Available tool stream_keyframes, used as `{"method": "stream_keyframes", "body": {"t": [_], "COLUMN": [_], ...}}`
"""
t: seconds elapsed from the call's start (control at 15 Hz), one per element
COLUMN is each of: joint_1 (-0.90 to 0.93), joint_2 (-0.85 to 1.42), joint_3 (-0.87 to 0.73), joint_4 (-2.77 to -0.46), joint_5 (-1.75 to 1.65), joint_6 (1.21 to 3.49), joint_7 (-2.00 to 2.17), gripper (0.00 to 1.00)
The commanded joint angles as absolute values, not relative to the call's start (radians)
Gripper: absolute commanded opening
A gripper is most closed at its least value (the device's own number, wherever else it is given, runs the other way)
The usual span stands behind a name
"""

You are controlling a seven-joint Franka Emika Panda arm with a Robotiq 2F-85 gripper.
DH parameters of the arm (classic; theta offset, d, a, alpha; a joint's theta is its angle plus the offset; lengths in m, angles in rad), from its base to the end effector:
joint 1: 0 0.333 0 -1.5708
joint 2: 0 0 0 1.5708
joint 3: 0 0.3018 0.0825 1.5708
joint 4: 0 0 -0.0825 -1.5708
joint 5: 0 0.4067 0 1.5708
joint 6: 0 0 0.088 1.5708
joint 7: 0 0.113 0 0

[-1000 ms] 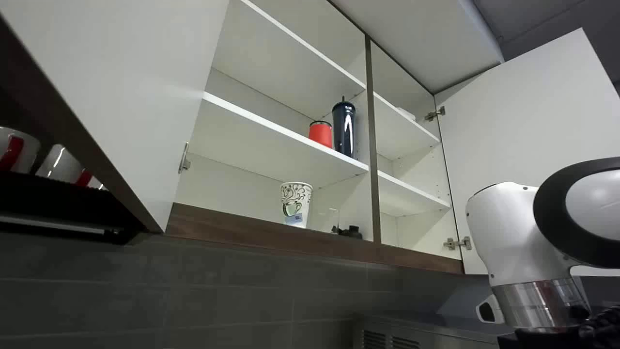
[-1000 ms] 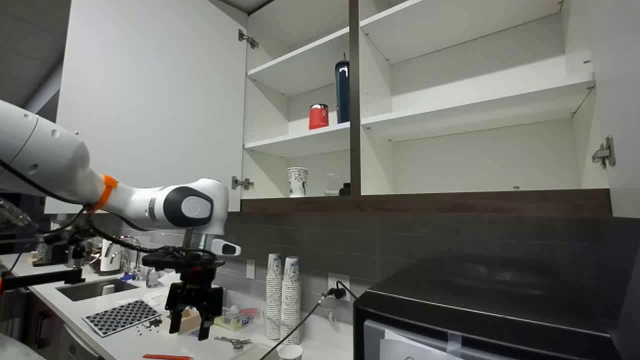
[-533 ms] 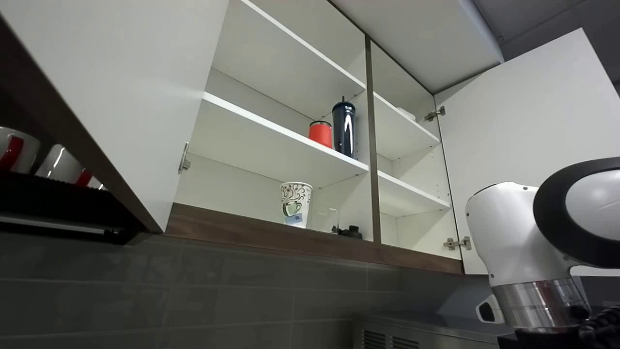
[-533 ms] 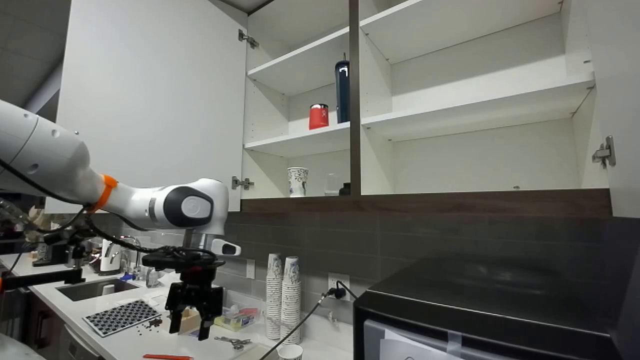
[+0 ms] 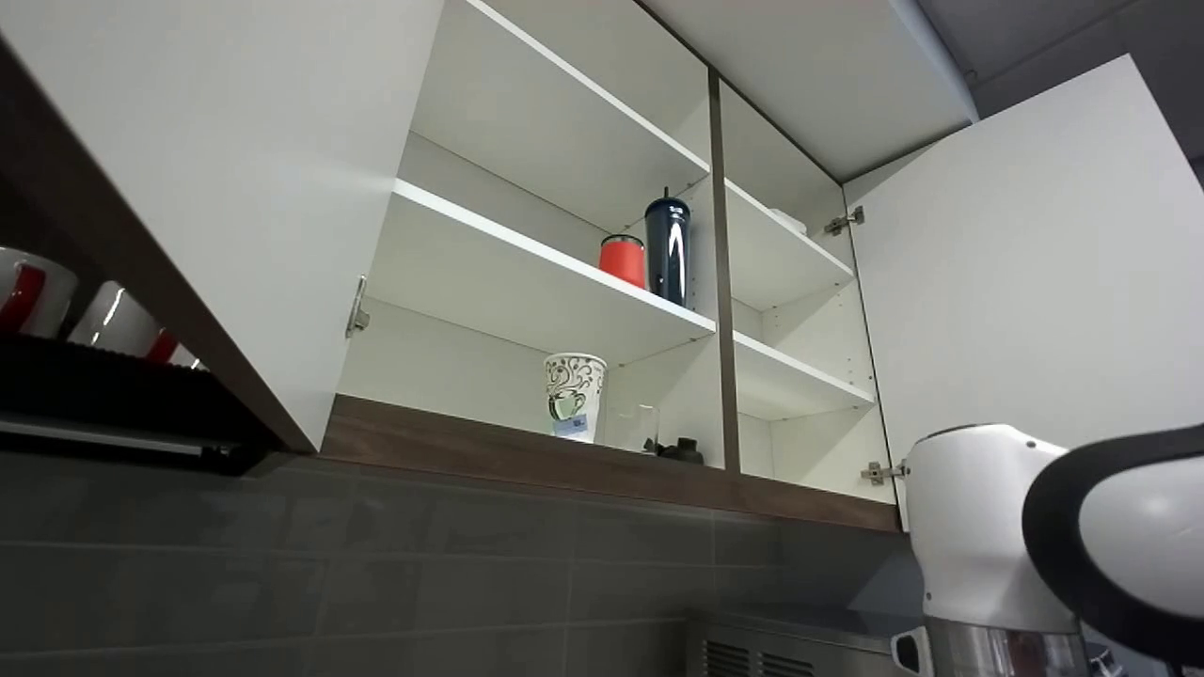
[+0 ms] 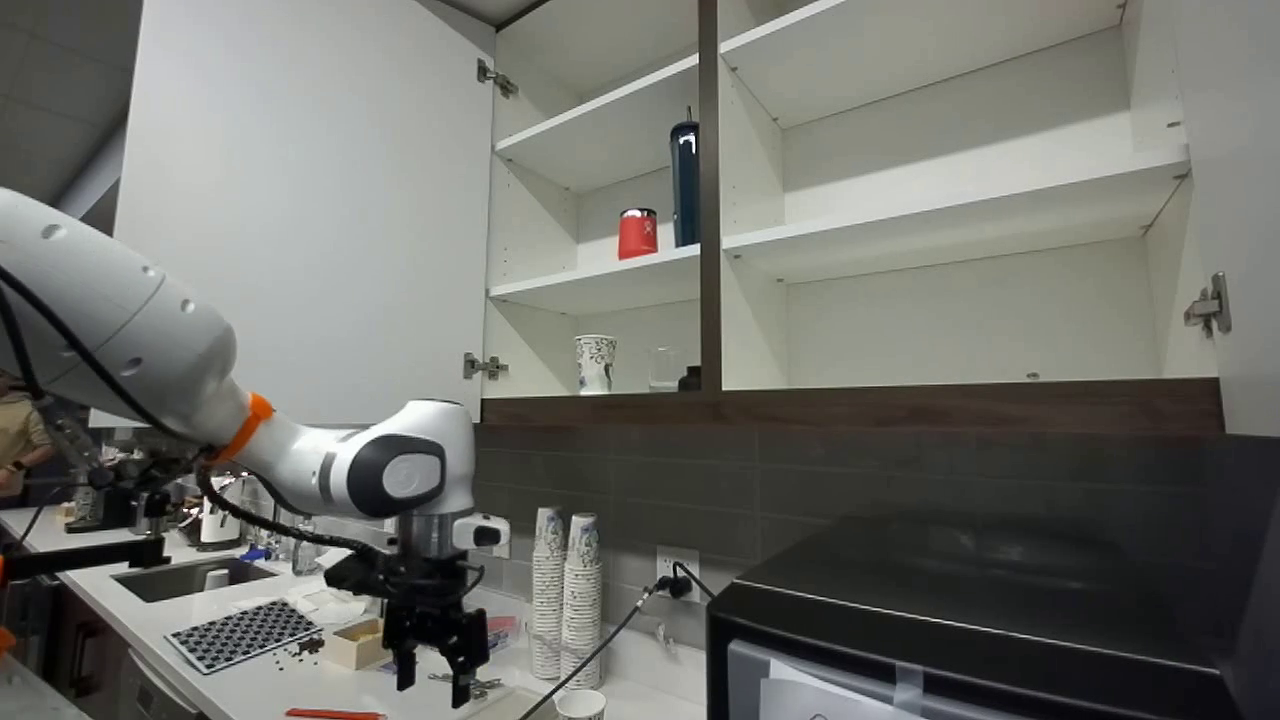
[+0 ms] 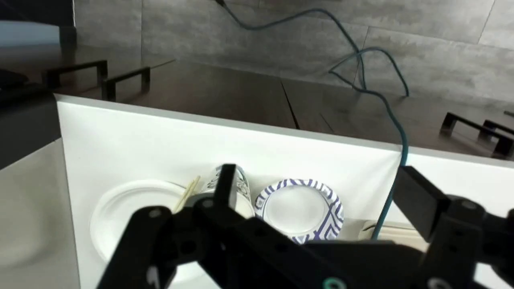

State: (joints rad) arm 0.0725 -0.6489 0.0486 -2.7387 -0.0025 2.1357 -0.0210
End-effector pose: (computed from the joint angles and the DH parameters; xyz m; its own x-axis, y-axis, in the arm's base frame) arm 0.3681 0.0425 0.3841 0.9899 0.1344 0.0446 0.1330 -0.9906 0.0325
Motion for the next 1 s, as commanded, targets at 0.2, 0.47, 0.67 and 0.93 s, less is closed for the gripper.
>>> {"method": "stream_keyframes", "body": {"t": [0.2, 0.47, 0.67, 0.93], "joint_1": [0.024, 0.024, -0.017, -0.065], "joint_2": [-0.385, -0.389, -0.318, -0.16], "joint_3": [0.005, 0.008, 0.013, -0.025], "joint_4": [-2.772, -2.767, -2.729, -2.661], "joint_5": [-0.005, -0.009, -0.002, 0.034], "joint_6": [2.493, 2.478, 2.519, 2.615], "joint_7": [-0.039, -0.027, 0.085, 0.169], "gripper": [1.0, 1.0, 1.0, 1.0]}}
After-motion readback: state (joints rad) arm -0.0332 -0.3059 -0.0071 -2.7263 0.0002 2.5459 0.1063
